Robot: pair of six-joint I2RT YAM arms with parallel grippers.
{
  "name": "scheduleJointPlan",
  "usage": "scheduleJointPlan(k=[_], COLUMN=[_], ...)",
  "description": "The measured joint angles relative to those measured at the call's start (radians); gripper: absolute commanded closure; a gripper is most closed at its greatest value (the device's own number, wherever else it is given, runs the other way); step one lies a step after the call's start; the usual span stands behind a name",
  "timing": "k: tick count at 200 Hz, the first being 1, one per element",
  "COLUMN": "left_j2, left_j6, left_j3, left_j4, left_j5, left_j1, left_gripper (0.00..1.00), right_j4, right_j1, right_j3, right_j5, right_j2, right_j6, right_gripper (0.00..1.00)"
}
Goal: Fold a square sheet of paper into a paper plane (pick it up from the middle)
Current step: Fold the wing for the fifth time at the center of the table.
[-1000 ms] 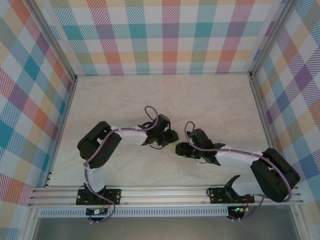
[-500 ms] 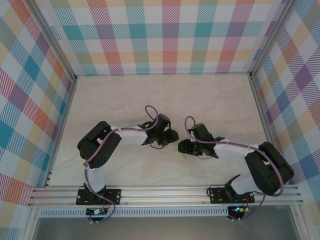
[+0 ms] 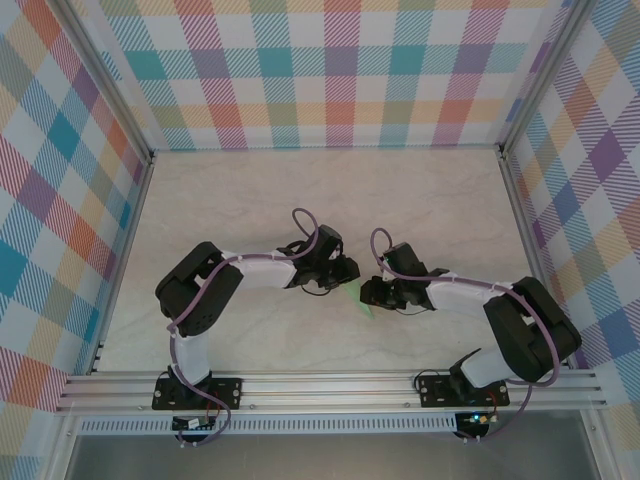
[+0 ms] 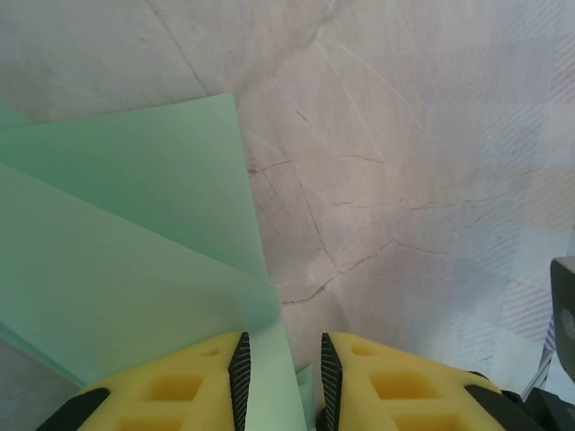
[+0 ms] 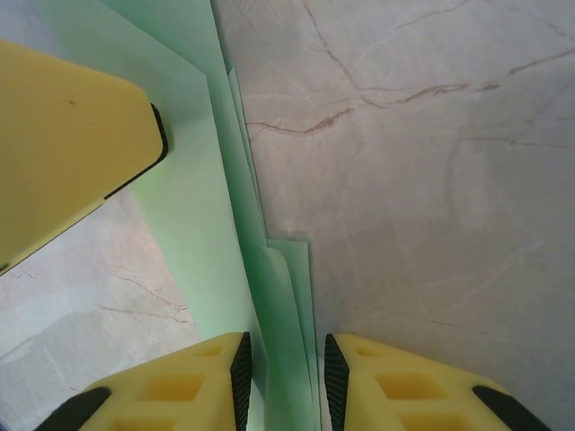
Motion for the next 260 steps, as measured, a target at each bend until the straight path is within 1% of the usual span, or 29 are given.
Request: scheduleJointPlan(k=[37,47,75,86,108,126,148,164,177,187,212,221,260], left_j2=[0.02,0.023,0.028,0.032,0.035,0.035,0.035,0.035,0.038,0.04,0.041,0.041,0.041], left_j6=[0.006,0.007,0.007,0.008,0.011,0.014,0.014,0.014,0.014,0.014,0.015,0.015,0.015], left_j3=[0.003,0.004,0.012,0.013,0.017,0.017,0.017,0.019,0.023,0.025,0.029,0.029,0.029], left_j4=[0.0,0.0,0.0,0.0,0.0,0.0,0.0,-0.001,-0.002,-0.001,-0.004,-0.005,-0.005], left_j5=[0.004,0.007,0.011,0.012,0.018,0.018,0.018,0.019,0.022,0.024,0.026,0.026,0.026], left_j1=[0.0,0.0,0.0,0.0,0.0,0.0,0.0,0.0,0.0,0.0,0.0,0.0,0.0], left_gripper=[0.71,0.71,0.71,0.71,0.71,0.71,0.71,0.71,0.71,0.71,0.71,0.72,0.72], right_j4=[-0.02,-0.028,-0.042,-0.055,-0.099,-0.139,-0.174,-0.2,-0.212,-0.219,-0.224,-0.225,-0.227], right_j1=[-0.002,-0.002,-0.001,0.002,0.005,0.006,0.006,0.006,0.006,0.006,0.007,0.007,0.007], right_j3=[0.011,0.016,0.022,0.022,0.022,0.027,0.034,0.034,0.035,0.036,0.043,0.046,0.055], right_j5=[0.0,-0.001,-0.005,-0.005,-0.006,-0.015,-0.027,-0.032,-0.042,-0.049,-0.067,-0.07,-0.076], right_j2=[0.006,0.009,0.002,-0.014,-0.069,-0.104,-0.109,-0.109,-0.107,-0.107,-0.105,-0.105,-0.07], right_j6=[-0.013,-0.017,-0.025,-0.027,-0.034,-0.039,-0.046,-0.057,-0.063,-0.067,-0.076,-0.081,-0.088], right_gripper=[0.72,0.7,0.67,0.64,0.63,0.64,0.67,0.72,0.73,0.76,0.77,0.79,0.79])
